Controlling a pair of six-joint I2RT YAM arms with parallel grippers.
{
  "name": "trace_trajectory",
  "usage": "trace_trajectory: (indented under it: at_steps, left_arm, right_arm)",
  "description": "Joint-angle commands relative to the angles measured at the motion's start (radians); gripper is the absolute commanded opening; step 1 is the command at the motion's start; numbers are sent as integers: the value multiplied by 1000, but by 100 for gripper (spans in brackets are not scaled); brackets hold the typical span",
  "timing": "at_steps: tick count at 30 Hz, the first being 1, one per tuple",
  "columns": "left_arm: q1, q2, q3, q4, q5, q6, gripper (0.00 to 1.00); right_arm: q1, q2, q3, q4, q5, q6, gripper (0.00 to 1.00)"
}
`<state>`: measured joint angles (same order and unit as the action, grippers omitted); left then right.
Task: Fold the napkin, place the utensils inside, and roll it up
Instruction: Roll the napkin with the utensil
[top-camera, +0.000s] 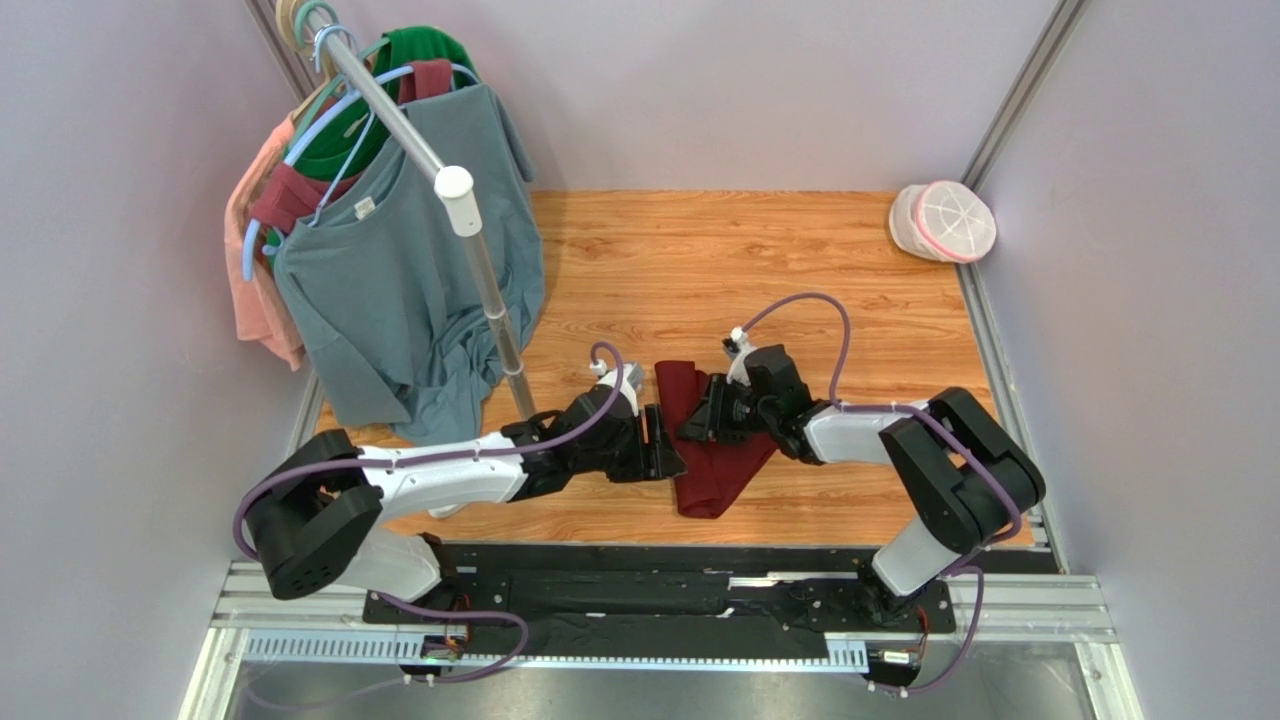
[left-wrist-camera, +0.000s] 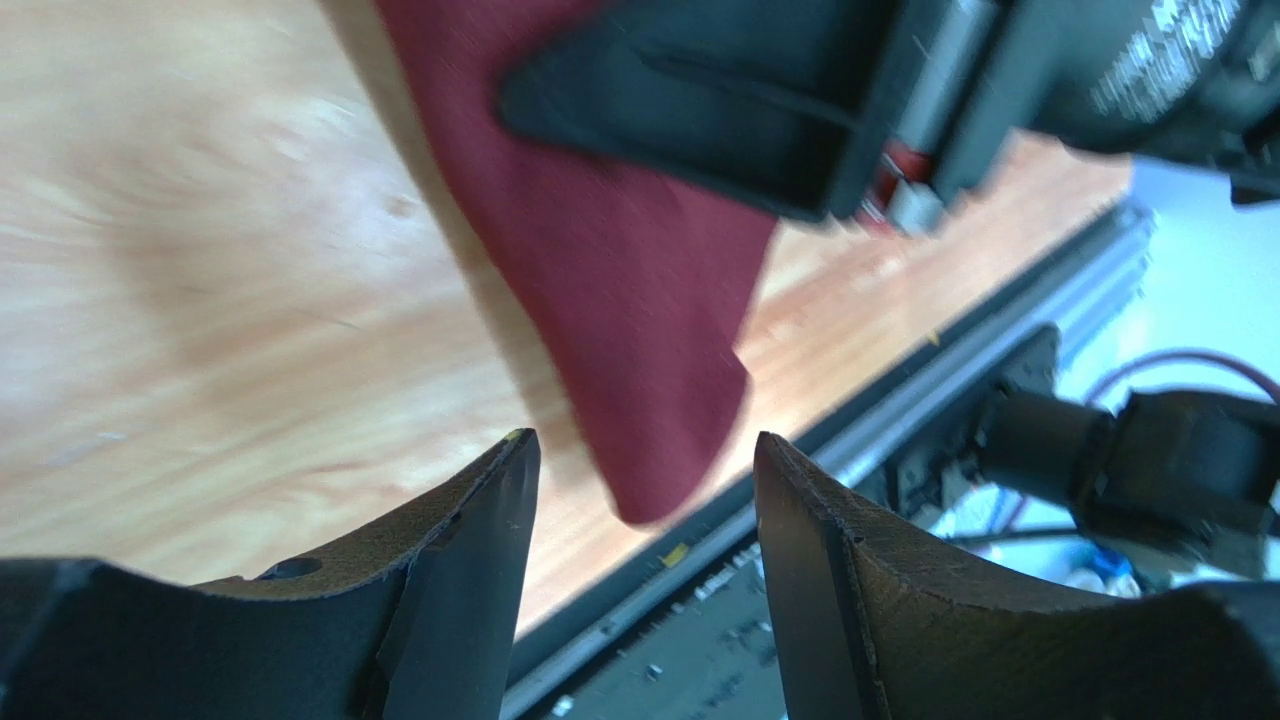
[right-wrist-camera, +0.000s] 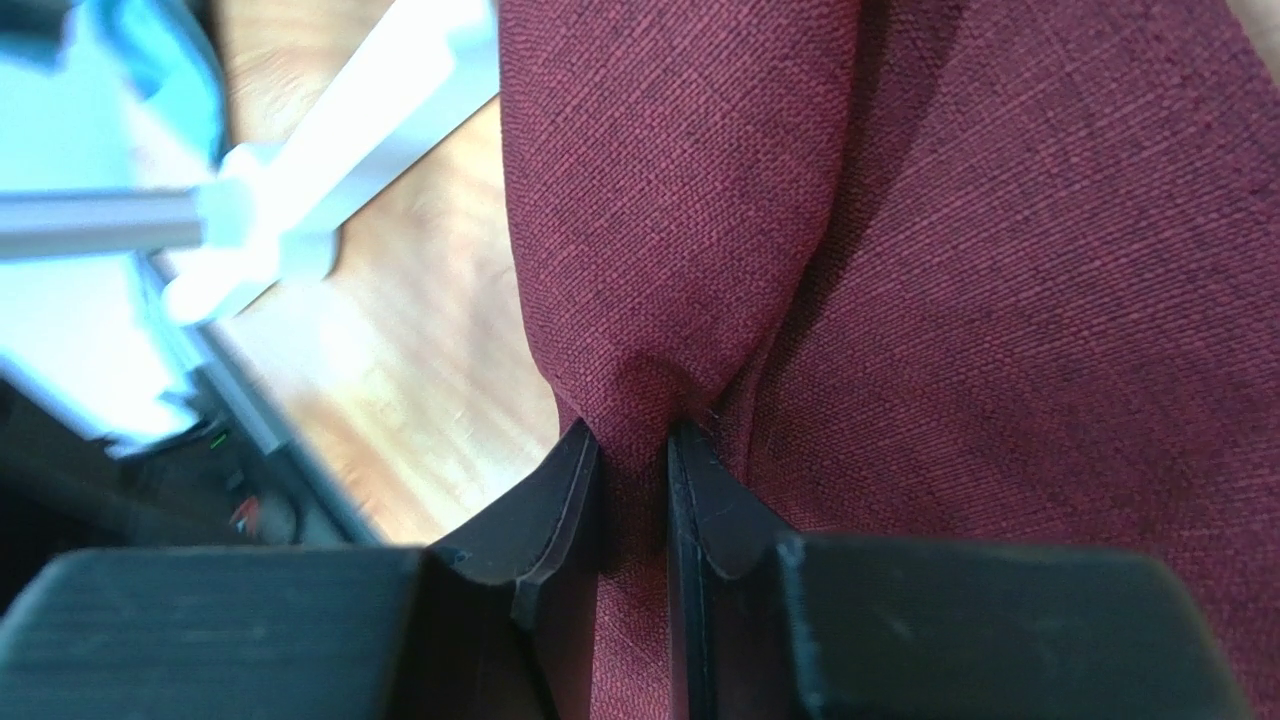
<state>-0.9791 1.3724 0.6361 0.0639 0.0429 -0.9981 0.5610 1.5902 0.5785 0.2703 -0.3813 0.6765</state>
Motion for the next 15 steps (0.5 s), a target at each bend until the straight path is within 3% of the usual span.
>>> trace_trajectory:
  at_steps: [1, 10, 15]
  left_arm:
    - [48, -3, 20, -29, -41, 67, 64]
    - [103, 142, 195, -98, -156, 197, 65]
    - [112, 249, 264, -99, -149, 202, 65]
  right_arm:
    - [-33, 28, -46, 124, -203, 49, 5]
    - [-115, 54, -91, 219, -338, 55, 3]
    - [-127, 62, -88, 228, -358, 48, 1]
